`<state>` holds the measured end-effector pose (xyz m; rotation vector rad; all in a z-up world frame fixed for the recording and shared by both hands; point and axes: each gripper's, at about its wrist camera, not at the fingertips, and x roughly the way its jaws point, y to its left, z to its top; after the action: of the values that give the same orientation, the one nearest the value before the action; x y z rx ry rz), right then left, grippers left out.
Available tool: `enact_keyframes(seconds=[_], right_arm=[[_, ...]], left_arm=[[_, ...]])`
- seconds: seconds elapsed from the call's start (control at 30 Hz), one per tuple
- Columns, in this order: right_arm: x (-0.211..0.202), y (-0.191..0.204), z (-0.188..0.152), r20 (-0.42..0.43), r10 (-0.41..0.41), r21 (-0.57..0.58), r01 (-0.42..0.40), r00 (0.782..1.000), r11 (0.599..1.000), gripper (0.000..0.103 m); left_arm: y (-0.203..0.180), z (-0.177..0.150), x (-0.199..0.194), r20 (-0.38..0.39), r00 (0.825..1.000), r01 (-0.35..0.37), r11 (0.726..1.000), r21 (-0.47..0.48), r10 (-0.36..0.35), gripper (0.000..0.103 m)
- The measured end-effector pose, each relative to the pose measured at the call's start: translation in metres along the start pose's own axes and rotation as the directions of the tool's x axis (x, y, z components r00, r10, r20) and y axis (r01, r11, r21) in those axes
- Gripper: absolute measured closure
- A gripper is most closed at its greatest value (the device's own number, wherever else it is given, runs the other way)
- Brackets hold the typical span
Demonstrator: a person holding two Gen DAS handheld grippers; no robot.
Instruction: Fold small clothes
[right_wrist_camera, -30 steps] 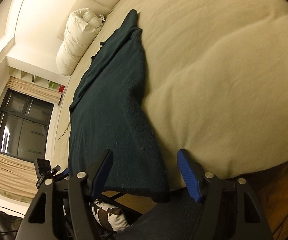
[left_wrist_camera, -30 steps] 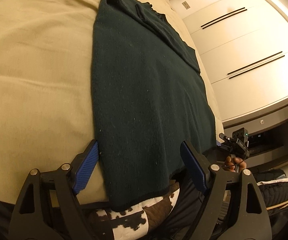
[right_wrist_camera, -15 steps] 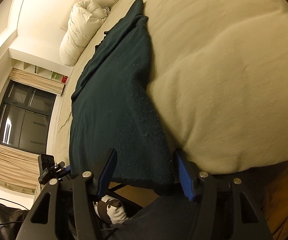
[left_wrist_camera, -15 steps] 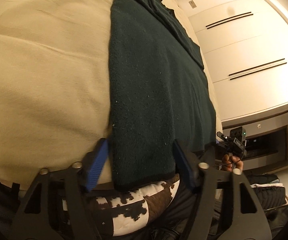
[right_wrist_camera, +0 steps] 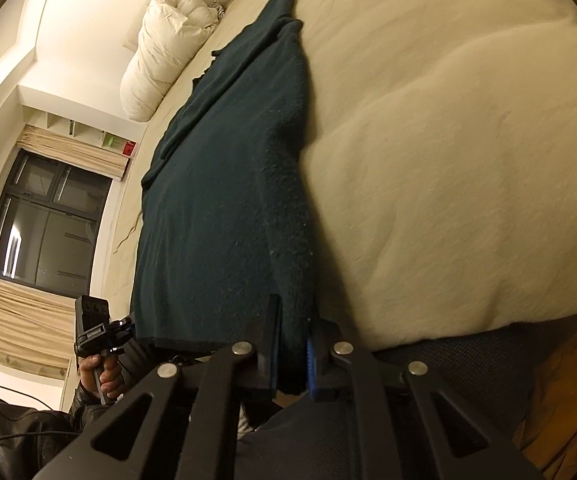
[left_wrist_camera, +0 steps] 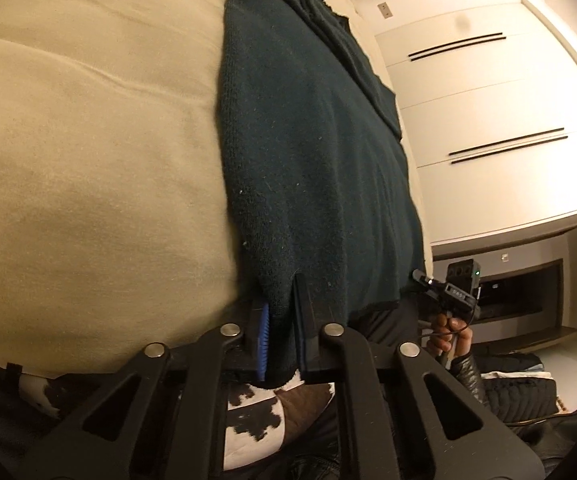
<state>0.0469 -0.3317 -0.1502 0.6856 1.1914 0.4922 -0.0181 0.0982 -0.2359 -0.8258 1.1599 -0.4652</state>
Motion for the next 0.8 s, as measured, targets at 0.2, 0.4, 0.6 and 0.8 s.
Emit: enact_keyframes(seconds=[0.2,0.4,0.6,0.8], right_arm=[[-0.006,0.005,-0.003,0.014,0.009,-0.022,-0.009,1.0,1.0,0.094],[-0.007,0.023,-0.006,0.032,0.038,-0.086,-0.035,0.999,0.996,0.094],[-0.01,0.05,0.0,0.063,0.082,-0.156,-0.071,0.995,0.985,0.094],[-0.007,0.079,0.013,0.082,0.157,-0.213,-0.137,0.984,0.967,0.094]], left_arm=[[-0.01,0.003,-0.004,0.033,0.998,0.051,0.999,0.012,-0.051,0.095],[-0.011,0.008,-0.005,0.064,0.992,0.112,0.994,-0.008,-0.111,0.096],[-0.017,0.018,-0.012,0.102,0.981,0.167,0.986,-0.011,-0.165,0.096],[-0.032,0.033,-0.02,0.141,0.954,0.268,0.963,-0.008,-0.264,0.096]])
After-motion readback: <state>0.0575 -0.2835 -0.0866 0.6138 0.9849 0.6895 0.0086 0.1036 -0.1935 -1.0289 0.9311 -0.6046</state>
